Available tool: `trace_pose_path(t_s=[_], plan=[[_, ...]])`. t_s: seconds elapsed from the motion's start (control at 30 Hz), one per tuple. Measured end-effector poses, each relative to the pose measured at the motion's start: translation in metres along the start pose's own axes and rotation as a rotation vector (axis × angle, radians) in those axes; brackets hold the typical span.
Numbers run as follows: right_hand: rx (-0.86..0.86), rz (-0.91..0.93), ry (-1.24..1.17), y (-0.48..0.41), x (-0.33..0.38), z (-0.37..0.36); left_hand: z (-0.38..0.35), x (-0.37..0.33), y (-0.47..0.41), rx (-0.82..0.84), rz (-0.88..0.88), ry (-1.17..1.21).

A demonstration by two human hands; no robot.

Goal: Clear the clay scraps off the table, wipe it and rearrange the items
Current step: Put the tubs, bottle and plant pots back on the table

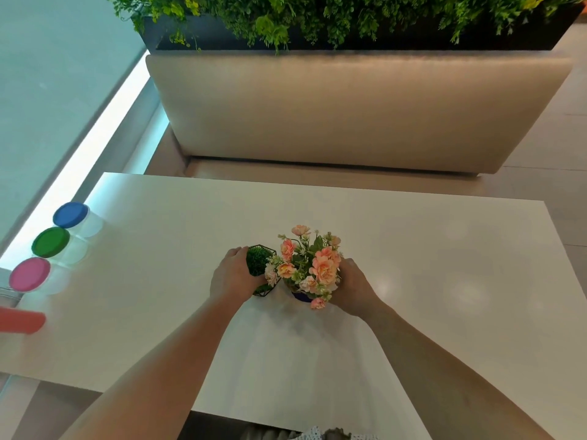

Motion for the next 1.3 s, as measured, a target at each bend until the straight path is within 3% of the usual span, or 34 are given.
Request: trace_pose_path(t_s=[0.9, 1.3], plan=[[-0.016, 0.037, -0.201, 0.033, 0.047, 0.023, -0.001, -0.007, 0.006, -0.001, 0.003, -0.025], [-0.007, 0.050, -0.177, 0.036, 0.061, 0.030, -0.003, -0.005, 0.010, -0.007, 0.027, -0.021]])
Point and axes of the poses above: each hand's wrist, its own y-axis away from the middle knuckle, its own z-axis out of the back of the hand, x = y × z, the point moved 9 cm from there along -y, towards the middle knuckle, and after that the axes turned 2 degrees about y, right-handed, at the moved point
